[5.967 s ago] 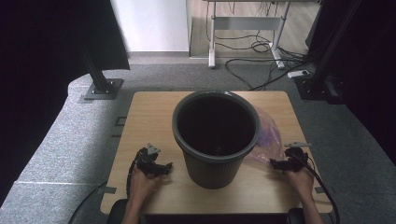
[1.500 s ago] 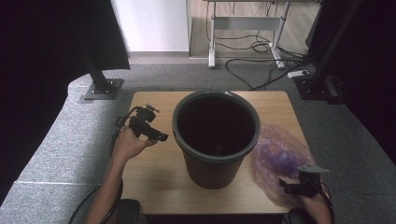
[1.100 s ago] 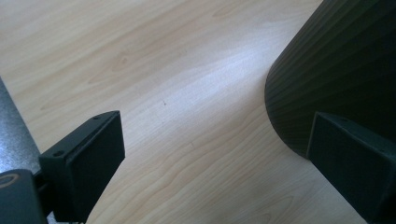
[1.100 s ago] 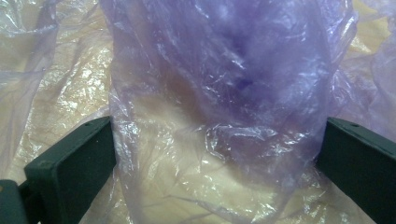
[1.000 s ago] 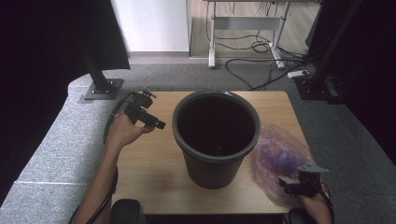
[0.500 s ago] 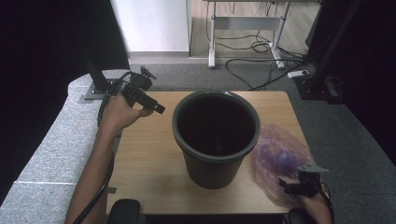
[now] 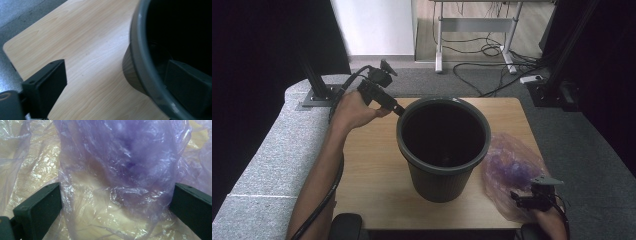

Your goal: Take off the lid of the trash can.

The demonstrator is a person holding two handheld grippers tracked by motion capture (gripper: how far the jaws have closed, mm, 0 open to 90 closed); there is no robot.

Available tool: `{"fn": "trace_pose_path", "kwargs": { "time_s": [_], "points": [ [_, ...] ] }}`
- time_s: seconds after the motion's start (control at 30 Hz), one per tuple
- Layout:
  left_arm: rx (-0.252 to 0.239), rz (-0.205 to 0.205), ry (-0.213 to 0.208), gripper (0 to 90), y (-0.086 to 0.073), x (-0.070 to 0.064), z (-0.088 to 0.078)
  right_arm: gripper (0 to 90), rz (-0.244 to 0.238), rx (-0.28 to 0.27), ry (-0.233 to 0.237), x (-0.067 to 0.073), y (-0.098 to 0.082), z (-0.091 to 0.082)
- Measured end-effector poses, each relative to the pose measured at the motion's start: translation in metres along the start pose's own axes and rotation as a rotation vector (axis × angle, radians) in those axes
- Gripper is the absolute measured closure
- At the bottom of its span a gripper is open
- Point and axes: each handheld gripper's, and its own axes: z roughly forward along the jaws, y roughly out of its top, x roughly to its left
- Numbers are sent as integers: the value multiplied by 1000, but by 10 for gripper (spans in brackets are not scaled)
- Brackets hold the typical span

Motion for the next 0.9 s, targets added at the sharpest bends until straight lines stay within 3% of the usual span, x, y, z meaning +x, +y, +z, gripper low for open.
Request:
{"fn": "trace_pose_path", "kwargs": {
  "time_s": [0.13,0.17,0.2,0.27,0.3,0.43,0.47,0.5,0.63,0.9],
  "points": [
    [39,27,18,57,9,-11,12,0,1,-1,0,0,0,0],
    [46,29,29,160,11,-13,15,0,1,-1,0,0,0,0],
    [55,32,43,160,12,-15,18,0,1,-1,0,0,0,0],
    [81,39,50,274,15,-19,23,0,0,0,0,0,0,0],
    [88,41,44,274,16,-21,25,0,0,0,0,0,0,0],
    [123,54,6,452,18,-24,32,0,0,0,0,0,0,0],
    [130,53,3,535,19,-25,34,0,1,-1,0,0,0,0],
    [135,56,0,535,19,-25,35,0,1,-1,0,0,0,0],
    [138,49,-10,693,20,-26,34,0,0,-1,1,0,0,0],
    [122,-2,-32,707,22,-24,27,0,-1,-1,1,0,0,0]
  ]
}}
